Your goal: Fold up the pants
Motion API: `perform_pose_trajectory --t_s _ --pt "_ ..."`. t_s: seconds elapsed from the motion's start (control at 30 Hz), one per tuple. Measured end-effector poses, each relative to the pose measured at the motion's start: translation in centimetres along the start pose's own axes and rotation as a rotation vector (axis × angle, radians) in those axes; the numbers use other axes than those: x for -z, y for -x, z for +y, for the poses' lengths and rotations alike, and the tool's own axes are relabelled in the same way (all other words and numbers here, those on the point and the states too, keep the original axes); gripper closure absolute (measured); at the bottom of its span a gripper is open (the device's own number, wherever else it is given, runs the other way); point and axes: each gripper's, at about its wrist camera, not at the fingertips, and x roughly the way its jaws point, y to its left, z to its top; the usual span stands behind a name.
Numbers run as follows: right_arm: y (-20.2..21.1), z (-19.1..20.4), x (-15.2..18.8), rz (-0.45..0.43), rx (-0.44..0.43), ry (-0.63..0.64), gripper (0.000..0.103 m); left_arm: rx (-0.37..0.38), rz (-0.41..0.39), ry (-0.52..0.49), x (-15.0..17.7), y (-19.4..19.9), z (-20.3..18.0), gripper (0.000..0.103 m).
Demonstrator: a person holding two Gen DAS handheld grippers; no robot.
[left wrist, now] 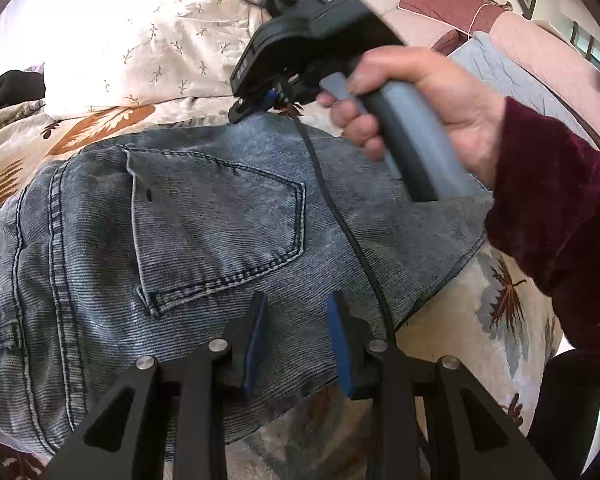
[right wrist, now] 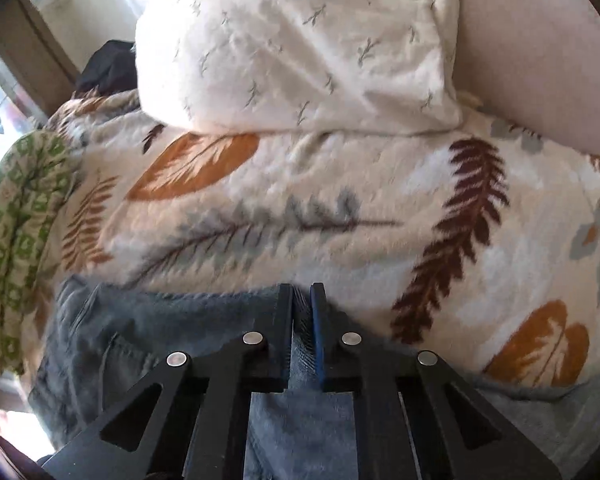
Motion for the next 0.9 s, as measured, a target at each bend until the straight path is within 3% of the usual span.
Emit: perform_pose_trajectory --t_s 0.17,0.4,0.53,0.63,0.77,0.83,0.9 --pt "-2.4 -1.1 0.4 0.029 0.077 -0.027 0.096 -0.002 0.000 -0.006 0.0 0.1 0.0 0.070" --pt "4.2 -1.9 1.6 -0.156 -0.031 -0.093 0.090 -0.021 -0.009 -0.015 0.1 0.5 -0.3 0.069" --pt "6.1 -0.7 3.9 -0.144 -0.060 -0.054 0.090 -0.025 -0.039 -0.004 0.1 1.6 -0.3 0.069" --pt "4.2 0.6 5.5 -0.075 -0.065 -0.052 0.089 -0.028 -0.023 -0.019 0.2 1.2 -0.5 0.069" --pt "0.4 -0.2 6.0 -0.015 -0.025 -0.118 0.079 -0.078 -0.014 -0.084 0.6 0.5 -1.4 0.068" --pt "0.7 -0.6 5.8 -0.023 -0.043 -0.154 0.078 -0.069 -0.014 -0.076 0.6 0.8 -1.2 0.067" --pt "2.4 -0.6 5.8 -0.037 -0.031 -0.162 0.069 -0.059 -0.016 -0.050 0.4 1.1 -0.8 0.066"
